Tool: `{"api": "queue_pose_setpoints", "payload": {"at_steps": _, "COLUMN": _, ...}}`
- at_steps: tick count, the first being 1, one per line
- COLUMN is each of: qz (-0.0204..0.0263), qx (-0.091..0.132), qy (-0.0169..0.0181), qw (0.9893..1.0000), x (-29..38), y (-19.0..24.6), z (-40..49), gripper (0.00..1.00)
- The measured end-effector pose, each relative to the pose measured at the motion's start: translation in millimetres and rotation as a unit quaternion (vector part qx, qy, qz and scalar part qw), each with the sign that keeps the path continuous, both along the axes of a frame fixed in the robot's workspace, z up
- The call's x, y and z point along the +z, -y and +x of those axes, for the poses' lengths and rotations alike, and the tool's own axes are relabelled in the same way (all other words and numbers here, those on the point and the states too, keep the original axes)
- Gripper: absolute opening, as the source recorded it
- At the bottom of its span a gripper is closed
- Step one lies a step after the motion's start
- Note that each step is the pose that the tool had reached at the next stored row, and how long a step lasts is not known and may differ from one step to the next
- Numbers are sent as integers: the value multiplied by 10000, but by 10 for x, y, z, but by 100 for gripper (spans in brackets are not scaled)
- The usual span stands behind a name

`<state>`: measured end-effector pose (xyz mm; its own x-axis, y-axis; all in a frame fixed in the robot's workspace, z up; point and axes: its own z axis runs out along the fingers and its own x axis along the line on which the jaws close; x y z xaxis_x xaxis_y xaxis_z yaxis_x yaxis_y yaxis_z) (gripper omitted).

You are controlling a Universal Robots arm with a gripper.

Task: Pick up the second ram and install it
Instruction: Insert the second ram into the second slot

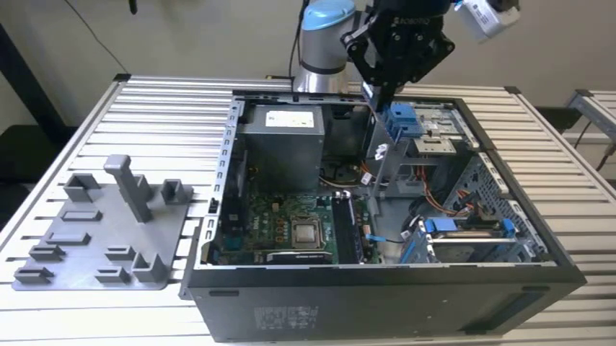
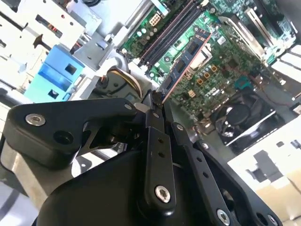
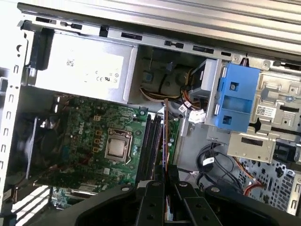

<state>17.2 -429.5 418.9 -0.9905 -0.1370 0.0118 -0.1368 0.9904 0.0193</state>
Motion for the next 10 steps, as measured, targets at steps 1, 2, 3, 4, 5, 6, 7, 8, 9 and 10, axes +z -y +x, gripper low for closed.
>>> {"api": "queue_pose_setpoints", "payload": {"at_steps": 1, "qz": 0, "qx": -99, "qy": 0, "qw": 10000, "x": -2, "y": 0, "z": 0, "gripper": 14}}
{"api": "queue_pose_setpoints", "payload": {"at_steps": 2, "qz": 0, "qx": -186, "qy": 0, "qw": 9998, "x": -3, "y": 0, "z": 0, "gripper": 14}}
{"api": "queue_pose_setpoints", "payload": {"at_steps": 3, "qz": 0, "qx": -278, "qy": 0, "qw": 9996, "x": -5, "y": 0, "z": 0, "gripper": 14}}
{"api": "queue_pose_setpoints", "payload": {"at_steps": 4, "qz": 0, "qx": -368, "qy": 0, "qw": 9993, "x": -7, "y": 0, "z": 0, "gripper": 14}}
{"api": "queue_pose_setpoints", "payload": {"at_steps": 5, "qz": 0, "qx": -458, "qy": 0, "qw": 9990, "x": -9, "y": 0, "z": 0, "gripper": 14}}
{"api": "queue_pose_setpoints", "payload": {"at_steps": 6, "qz": 0, "qx": -548, "qy": 0, "qw": 9985, "x": -11, "y": 0, "z": 0, "gripper": 14}}
{"api": "queue_pose_setpoints", "payload": {"at_steps": 7, "qz": 0, "qx": -643, "qy": 0, "qw": 9979, "x": -12, "y": 0, "z": 0, "gripper": 14}}
{"api": "queue_pose_setpoints", "payload": {"at_steps": 8, "qz": -1, "qx": -734, "qy": 0, "qw": 9973, "x": -14, "y": 0, "z": 0, "gripper": 14}}
{"api": "queue_pose_setpoints", "payload": {"at_steps": 9, "qz": -1, "qx": -813, "qy": 0, "qw": 9967, "x": -15, "y": 0, "z": 0, "gripper": 14}}
{"api": "queue_pose_setpoints", "payload": {"at_steps": 10, "qz": -1, "qx": -876, "qy": 0, "qw": 9962, "x": -16, "y": 0, "z": 0, "gripper": 14}}
